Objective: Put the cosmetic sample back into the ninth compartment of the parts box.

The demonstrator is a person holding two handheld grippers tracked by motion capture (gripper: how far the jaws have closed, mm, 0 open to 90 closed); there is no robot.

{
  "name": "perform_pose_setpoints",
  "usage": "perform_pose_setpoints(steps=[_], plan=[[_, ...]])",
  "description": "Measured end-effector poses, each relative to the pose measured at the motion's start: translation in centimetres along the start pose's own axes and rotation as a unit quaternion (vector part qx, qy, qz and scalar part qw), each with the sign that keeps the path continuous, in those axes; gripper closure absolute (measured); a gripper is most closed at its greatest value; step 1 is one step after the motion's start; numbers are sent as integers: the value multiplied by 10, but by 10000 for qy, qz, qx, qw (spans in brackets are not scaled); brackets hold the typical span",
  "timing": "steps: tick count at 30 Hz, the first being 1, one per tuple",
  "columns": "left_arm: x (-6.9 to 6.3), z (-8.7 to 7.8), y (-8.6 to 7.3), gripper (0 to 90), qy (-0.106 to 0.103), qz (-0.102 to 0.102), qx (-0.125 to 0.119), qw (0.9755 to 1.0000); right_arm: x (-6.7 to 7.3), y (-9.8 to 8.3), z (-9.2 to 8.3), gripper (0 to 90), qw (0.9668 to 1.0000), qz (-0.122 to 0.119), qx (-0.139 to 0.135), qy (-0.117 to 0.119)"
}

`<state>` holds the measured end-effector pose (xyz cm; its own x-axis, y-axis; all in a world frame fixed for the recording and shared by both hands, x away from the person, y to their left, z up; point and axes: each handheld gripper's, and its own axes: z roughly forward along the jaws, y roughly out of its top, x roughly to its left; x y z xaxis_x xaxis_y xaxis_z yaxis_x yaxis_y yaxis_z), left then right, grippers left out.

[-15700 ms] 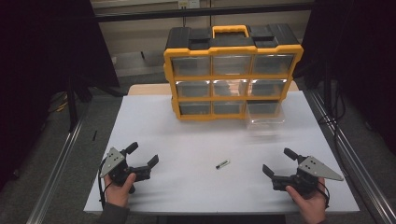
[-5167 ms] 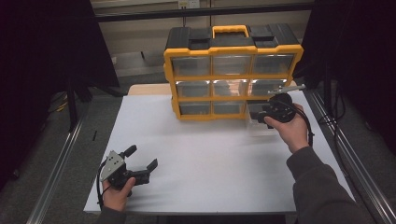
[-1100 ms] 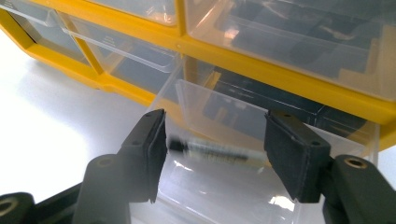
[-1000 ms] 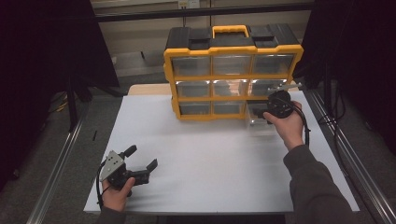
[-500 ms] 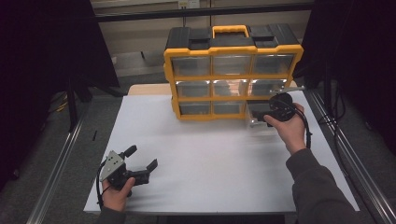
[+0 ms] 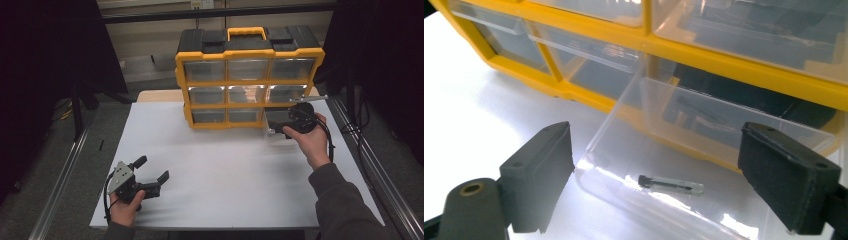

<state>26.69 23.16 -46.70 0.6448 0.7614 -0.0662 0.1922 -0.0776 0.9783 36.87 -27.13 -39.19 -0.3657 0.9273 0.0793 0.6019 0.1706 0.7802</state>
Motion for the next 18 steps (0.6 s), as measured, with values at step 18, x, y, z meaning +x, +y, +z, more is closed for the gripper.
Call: perform_pose_setpoints(steps=[18], plan=[[0, 1, 0, 23, -57, 23, 24, 10000, 11, -22, -36, 109, 9967, -97, -565, 575]])
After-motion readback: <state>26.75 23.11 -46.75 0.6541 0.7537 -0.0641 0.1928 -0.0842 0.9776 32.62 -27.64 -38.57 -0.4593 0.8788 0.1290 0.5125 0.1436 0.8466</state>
